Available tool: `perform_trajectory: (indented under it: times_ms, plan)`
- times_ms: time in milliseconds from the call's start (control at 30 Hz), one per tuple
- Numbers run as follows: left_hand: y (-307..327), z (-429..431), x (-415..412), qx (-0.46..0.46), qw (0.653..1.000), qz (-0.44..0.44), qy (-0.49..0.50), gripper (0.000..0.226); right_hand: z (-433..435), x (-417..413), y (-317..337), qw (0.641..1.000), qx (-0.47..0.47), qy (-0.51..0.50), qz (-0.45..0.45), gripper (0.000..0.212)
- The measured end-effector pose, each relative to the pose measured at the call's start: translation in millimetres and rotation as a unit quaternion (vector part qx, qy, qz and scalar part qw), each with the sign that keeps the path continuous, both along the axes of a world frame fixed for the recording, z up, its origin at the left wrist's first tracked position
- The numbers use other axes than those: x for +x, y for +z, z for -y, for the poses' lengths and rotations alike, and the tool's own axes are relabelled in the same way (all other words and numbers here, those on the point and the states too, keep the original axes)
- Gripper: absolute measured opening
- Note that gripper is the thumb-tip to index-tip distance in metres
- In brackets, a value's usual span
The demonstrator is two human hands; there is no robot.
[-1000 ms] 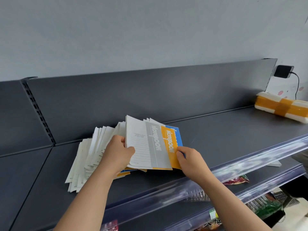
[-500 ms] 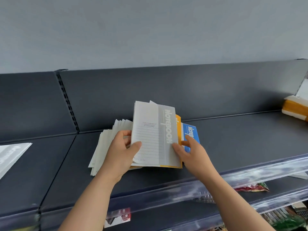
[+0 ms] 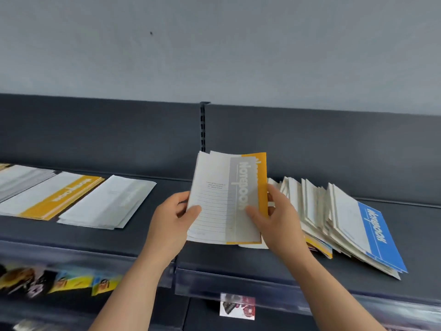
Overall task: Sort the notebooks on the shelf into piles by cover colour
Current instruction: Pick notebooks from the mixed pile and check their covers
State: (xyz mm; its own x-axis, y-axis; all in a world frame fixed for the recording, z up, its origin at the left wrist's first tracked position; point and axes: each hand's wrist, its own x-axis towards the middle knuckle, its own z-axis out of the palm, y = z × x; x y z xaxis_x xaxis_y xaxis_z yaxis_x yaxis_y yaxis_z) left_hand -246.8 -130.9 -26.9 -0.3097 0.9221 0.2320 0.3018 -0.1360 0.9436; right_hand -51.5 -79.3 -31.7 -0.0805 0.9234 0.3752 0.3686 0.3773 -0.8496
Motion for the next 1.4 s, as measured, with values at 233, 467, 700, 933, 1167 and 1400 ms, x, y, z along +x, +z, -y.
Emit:
perform_trajectory:
  times_ms: [233, 467, 700, 933, 1167, 1400]
  plan:
    - [3.0, 39.4, -115.6, -0.039, 0.999, -0.007, 0.029, 0.024, 11.5, -124.4, -5.9, 0.998, -0.029, 0.063, 0.012, 0.028]
    - [2.4, 70.0, -241.9, -0.093, 0.995, 0.012, 0.015, 0.037, 31.7, -247.1, -11.6, 0.994, -0.06, 0.089, 0.023, 0.024]
    - [8.2, 75.4, -332.2, -0.085, 0.993, -0.032, 0.076, 0.031, 44.0, -341.8, -10.8, 0.993, -0.072, 0.091, 0.024, 0.025]
    - [7.0, 49.6, -379.7, -0.077, 0.983, -0.096, 0.139, 0.028, 15.1, -400.7, -10.5, 0.989, -0.063, 0.097, 0.087, 0.033]
    - [-0.5, 9.0, -411.8, -0.078, 0.966, -0.157, 0.188, 0.034, -28.0, -443.5, -20.8, 0.977, -0.049, 0.097, 0.185, 0.014]
    - [-24.1, -23.3, -442.9, -0.123, 0.953, -0.179, 0.213, 0.033, -53.6, -473.4, -23.5, 0.943, -0.042, 0.067, 0.322, 0.02]
